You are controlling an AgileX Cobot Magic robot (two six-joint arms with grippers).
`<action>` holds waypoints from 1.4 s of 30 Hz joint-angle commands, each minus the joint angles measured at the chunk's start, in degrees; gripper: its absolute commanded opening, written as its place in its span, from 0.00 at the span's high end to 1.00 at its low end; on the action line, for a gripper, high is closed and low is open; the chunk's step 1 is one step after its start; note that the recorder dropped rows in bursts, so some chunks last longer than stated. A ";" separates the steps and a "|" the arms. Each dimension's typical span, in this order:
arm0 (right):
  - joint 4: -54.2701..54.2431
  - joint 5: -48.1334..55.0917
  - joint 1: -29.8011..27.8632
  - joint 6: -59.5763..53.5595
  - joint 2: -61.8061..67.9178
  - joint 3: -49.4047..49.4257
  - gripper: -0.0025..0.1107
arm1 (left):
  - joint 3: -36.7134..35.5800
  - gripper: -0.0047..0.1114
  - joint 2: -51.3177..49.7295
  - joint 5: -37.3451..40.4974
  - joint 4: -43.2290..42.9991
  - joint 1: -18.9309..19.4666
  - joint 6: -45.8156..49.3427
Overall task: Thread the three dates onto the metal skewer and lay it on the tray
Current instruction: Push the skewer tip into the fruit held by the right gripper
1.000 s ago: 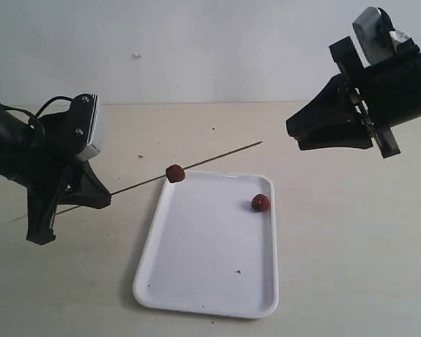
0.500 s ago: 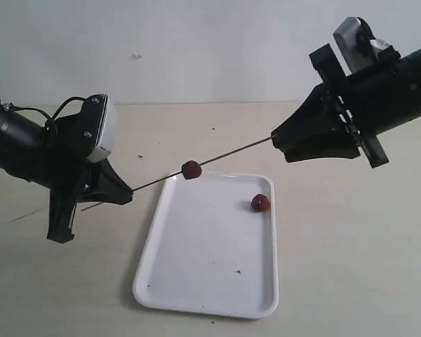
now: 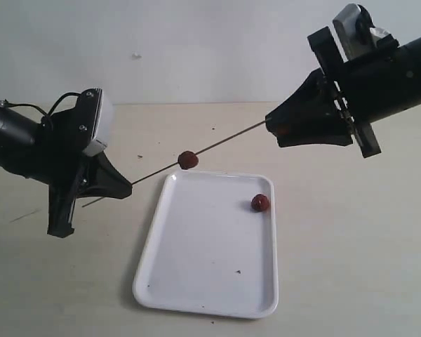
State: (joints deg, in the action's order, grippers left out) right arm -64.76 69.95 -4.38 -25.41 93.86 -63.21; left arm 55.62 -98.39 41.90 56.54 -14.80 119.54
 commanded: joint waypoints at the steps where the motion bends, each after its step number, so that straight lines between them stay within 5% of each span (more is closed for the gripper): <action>1: -2.30 0.01 -0.30 -0.01 -1.49 -0.68 0.72 | -0.14 0.96 -0.28 0.92 1.54 1.92 0.47; 28: 5.01 0.01 -0.30 5.72 -3.11 -0.68 0.72 | 1.62 0.96 -4.59 5.54 2.72 2.12 0.47; 42: -1.38 0.01 -0.30 4.70 -2.09 -0.68 0.72 | 1.87 0.96 -4.81 7.34 3.87 2.02 0.47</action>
State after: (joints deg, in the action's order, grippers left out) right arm -64.91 69.96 -4.40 -19.92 91.51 -63.32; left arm 57.07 -103.04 47.89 58.56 -12.65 119.98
